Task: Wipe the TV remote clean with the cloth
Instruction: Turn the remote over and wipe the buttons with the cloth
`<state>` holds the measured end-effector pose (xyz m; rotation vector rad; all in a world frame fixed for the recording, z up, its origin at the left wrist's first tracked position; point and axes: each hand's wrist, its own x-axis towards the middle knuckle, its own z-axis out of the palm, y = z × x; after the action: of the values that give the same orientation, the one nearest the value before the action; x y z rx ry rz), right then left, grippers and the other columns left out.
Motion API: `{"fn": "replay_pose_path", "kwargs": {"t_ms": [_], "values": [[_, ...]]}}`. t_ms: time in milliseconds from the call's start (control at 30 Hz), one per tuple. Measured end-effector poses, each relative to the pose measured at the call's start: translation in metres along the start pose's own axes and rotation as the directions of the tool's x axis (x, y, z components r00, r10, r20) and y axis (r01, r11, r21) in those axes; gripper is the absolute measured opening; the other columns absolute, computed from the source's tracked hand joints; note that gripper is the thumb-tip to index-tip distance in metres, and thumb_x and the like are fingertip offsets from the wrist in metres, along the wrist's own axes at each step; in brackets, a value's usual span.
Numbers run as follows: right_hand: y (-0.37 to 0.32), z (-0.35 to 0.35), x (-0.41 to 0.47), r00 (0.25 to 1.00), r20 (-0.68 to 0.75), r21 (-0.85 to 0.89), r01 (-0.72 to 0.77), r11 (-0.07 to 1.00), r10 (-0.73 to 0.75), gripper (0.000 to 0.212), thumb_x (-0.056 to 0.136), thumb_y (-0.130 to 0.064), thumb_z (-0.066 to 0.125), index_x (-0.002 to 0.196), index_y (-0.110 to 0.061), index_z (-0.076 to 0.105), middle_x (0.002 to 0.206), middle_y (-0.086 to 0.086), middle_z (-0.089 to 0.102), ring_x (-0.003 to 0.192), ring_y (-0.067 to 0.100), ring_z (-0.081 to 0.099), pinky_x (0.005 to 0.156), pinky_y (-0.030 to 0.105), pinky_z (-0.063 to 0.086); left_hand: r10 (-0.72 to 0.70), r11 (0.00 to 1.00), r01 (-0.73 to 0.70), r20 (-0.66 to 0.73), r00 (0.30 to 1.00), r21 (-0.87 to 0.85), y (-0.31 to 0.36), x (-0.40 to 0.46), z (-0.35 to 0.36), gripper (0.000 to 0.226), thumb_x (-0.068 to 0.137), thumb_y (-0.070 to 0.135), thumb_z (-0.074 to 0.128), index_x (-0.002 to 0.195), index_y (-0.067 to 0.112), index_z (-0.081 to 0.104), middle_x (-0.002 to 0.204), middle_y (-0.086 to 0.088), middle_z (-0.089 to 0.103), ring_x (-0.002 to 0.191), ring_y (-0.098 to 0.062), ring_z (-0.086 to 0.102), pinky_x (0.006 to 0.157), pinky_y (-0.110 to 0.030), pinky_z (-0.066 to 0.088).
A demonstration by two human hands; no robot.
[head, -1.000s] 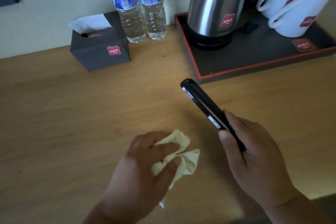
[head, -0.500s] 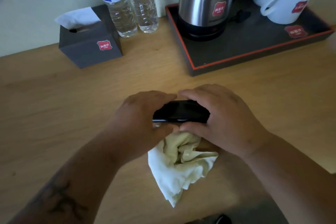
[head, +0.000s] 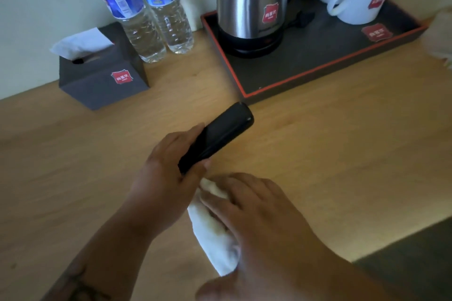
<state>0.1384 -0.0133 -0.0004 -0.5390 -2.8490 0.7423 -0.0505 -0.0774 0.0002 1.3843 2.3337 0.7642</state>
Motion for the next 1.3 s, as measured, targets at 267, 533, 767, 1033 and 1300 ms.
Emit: {"fn": "replay_pose_path", "kwargs": {"t_ms": [267, 533, 767, 1033, 1300], "values": [[0.024, -0.011, 0.002, 0.967, -0.206, 0.127, -0.128, 0.984, 0.152, 0.049, 0.078, -0.036, 0.057, 0.127, -0.038, 0.05, 0.117, -0.012, 0.057, 0.105, 0.011, 0.054, 0.084, 0.03, 0.05, -0.08, 0.951, 0.073, -0.011, 0.997, -0.299, 0.005, -0.015, -0.006, 0.053, 0.092, 0.022, 0.063, 0.132, 0.05, 0.045, 0.116, 0.036, 0.058, 0.111, 0.011, 0.054, 0.085, -0.001, 0.036], [0.031, -0.059, 0.008, 0.862, -0.489, 0.051, -0.121, 0.991, 0.131, 0.059, 0.078, -0.04, 0.067, 0.135, -0.027, 0.057, 0.11, 0.002, 0.051, 0.101, 0.017, 0.048, 0.081, 0.023, 0.038, -0.053, 0.969, 0.059, 0.035, 0.998, -0.24, 0.011, -0.024, -0.001, 0.052, 0.093, 0.023, 0.064, 0.133, 0.052, 0.048, 0.116, 0.029, 0.06, 0.107, 0.004, 0.058, 0.083, -0.004, 0.038], [0.042, -0.061, 0.019, 0.886, -0.307, 0.397, -0.212, 0.893, 0.347, 0.031, 0.085, -0.05, 0.064, 0.114, -0.039, 0.061, 0.103, -0.014, 0.053, 0.092, 0.004, 0.056, 0.07, 0.017, 0.043, 0.05, 0.982, -0.04, 0.052, 0.997, -0.182, 0.017, -0.028, 0.001, 0.056, 0.089, 0.036, 0.06, 0.142, 0.042, 0.046, 0.126, 0.022, 0.057, 0.117, -0.01, 0.057, 0.089, -0.028, 0.048], [0.086, -0.06, 0.029, 0.796, -0.101, 0.554, -0.453, 0.698, 0.596, 0.034, 0.084, -0.05, 0.066, 0.113, -0.034, 0.062, 0.103, -0.009, 0.065, 0.083, 0.003, 0.064, 0.064, 0.021, 0.047, -0.008, 0.976, 0.034, 0.123, 0.992, -0.213, 0.018, -0.031, -0.002, 0.044, 0.095, 0.046, 0.056, 0.137, 0.051, 0.046, 0.125, 0.026, 0.057, 0.118, -0.002, 0.055, 0.092, -0.023, 0.044], [0.084, -0.061, 0.007, 0.873, -0.204, 0.071, -0.439, 0.896, 0.443, 0.035, 0.08, -0.046, 0.066, 0.113, -0.034, 0.064, 0.101, -0.012, 0.054, 0.09, 0.011, 0.054, 0.072, 0.026, 0.04, -0.365, 0.725, 0.571, 0.488, 0.793, -0.385, 0.032, -0.012, -0.009, 0.034, 0.1, 0.043, 0.041, 0.131, 0.037, 0.053, 0.091, -0.002, 0.076, 0.079, -0.021, 0.073, 0.064, -0.031, 0.059]]}}
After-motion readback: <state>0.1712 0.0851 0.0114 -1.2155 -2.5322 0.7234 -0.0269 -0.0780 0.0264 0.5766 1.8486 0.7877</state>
